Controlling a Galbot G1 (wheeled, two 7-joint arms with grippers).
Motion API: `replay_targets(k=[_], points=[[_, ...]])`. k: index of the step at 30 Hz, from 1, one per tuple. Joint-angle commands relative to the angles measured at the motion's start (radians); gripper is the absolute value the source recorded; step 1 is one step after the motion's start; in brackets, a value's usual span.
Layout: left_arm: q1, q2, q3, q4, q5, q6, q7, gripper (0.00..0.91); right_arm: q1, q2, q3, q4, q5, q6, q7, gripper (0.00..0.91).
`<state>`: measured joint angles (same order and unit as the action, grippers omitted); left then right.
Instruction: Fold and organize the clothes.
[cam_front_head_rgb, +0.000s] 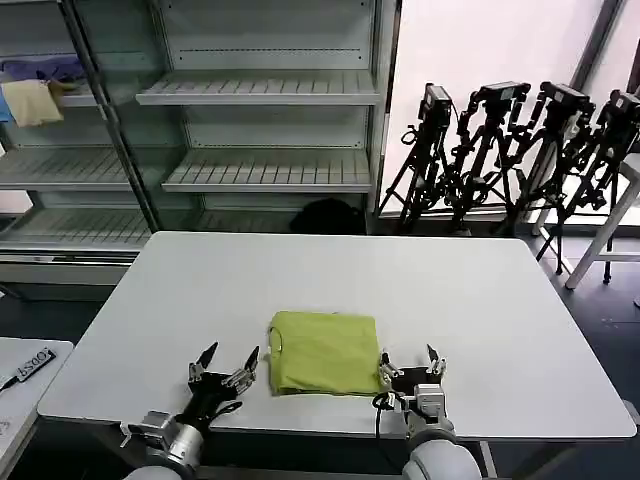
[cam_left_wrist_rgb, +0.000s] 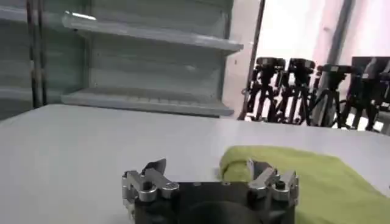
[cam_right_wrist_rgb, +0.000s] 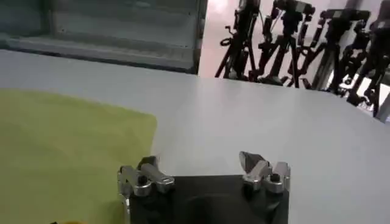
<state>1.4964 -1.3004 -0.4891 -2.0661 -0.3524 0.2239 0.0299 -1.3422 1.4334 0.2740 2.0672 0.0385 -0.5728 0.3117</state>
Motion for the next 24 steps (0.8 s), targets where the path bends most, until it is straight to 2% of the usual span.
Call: replay_targets(k=[1,2,5,6,7,8,12,16,20,24], points=[[0.019,-0.005,0.01,-0.003,-0.005,-0.157,0.001,0.907,-0.019,-0.019,0.085,0.057,-0.07,0.101,-0.092,0.907],[0.012,-0.004,0.001,-0.004,-0.007,-0.166,0.002,0.907,-0.026,-0.026,0.102,0.058,-0.073,0.125,-0.101,0.907],[-0.02,0.012,-0.053,-0.005,-0.047,-0.191,0.008,0.907,-0.066,-0.023,0.249,0.053,-0.118,0.224,-0.2,0.907],[-0.036,0.019,-0.08,-0.001,-0.055,-0.199,0.013,0.907,-0.085,-0.007,0.323,0.046,-0.15,0.266,-0.289,0.907],[-0.049,0.023,-0.104,0.007,-0.056,-0.203,0.022,0.907,-0.095,-0.013,0.365,0.033,-0.159,0.298,-0.326,0.907],[-0.054,0.026,-0.117,0.018,-0.055,-0.206,0.027,0.907,-0.104,-0.034,0.376,0.023,-0.151,0.322,-0.328,0.907],[-0.111,0.054,-0.204,0.066,-0.076,-0.19,0.061,0.907,-0.149,-0.102,0.473,-0.021,-0.092,0.376,-0.397,0.907],[-0.127,0.085,-0.239,0.109,-0.092,-0.175,0.078,0.907,-0.172,-0.148,0.507,-0.041,0.074,0.367,-0.412,0.907],[-0.124,0.113,-0.254,0.133,-0.131,-0.159,0.079,0.907,-0.168,-0.148,0.501,-0.023,0.141,0.317,-0.407,0.907],[-0.128,0.128,-0.262,0.147,-0.152,-0.144,0.075,0.907,-0.146,-0.135,0.482,-0.005,0.128,0.244,-0.406,0.907]])
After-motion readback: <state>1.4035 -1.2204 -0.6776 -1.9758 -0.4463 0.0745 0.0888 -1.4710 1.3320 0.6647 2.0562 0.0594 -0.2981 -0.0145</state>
